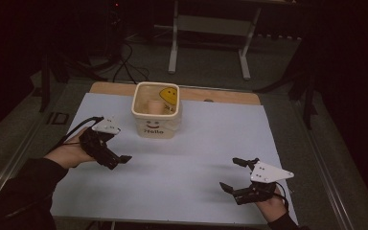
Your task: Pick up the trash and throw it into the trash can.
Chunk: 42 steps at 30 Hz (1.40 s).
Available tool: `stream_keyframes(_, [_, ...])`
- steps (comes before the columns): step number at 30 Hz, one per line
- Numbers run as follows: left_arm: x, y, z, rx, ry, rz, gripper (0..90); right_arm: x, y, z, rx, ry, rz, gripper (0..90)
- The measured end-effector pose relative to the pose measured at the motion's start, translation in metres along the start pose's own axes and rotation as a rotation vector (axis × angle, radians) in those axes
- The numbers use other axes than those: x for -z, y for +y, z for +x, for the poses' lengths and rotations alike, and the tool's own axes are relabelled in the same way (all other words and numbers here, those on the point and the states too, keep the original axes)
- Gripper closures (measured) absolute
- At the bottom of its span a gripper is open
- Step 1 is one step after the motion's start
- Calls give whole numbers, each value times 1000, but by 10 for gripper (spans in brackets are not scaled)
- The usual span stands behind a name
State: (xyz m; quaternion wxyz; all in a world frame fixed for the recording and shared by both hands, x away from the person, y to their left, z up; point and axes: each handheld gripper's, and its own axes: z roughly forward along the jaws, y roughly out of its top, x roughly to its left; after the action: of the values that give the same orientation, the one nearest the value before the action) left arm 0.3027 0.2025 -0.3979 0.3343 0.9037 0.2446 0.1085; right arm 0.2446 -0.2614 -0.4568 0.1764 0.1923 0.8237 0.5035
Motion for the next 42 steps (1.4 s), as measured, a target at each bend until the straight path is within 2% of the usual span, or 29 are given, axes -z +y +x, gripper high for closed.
stream_keyframes(4, [-3, -6, -10, 5, -1, -21, 5, 0, 0, 0, -1, 0, 2, 118])
stream_keyframes(9, [-8, -14, -22, 47, 4, -67, 5, 0, 0, 0, 2, -2, 4, 118])
stream_keyframes(17, [-21, -27, -43, 100, 51, -122, 5, 0, 0, 0, 2, -3, 5, 118])
stream_keyframes(22, [-23, -36, -54, 150, 93, -200, 5, 0, 0, 0, 2, -4, 5, 118])
stream_keyframes(25, [-27, -43, -59, 173, 109, -222, 5, 0, -1, -1, -7, -3, 8, 118])
stream_keyframes(28, [-31, -50, -62, 190, 113, -244, 5, -1, -1, -1, -7, -4, 7, 118])
stream_keyframes(34, [-39, -61, -64, 208, 161, -269, 5, -1, -1, -1, -3, -1, 9, 118])
stream_keyframes(38, [-44, -66, -62, 231, 156, -274, 5, -1, -1, -1, -3, -1, 11, 118])
stream_keyframes(42, [-49, -71, -64, 207, 183, -258, 5, -1, -1, -2, -10, -1, 11, 118])
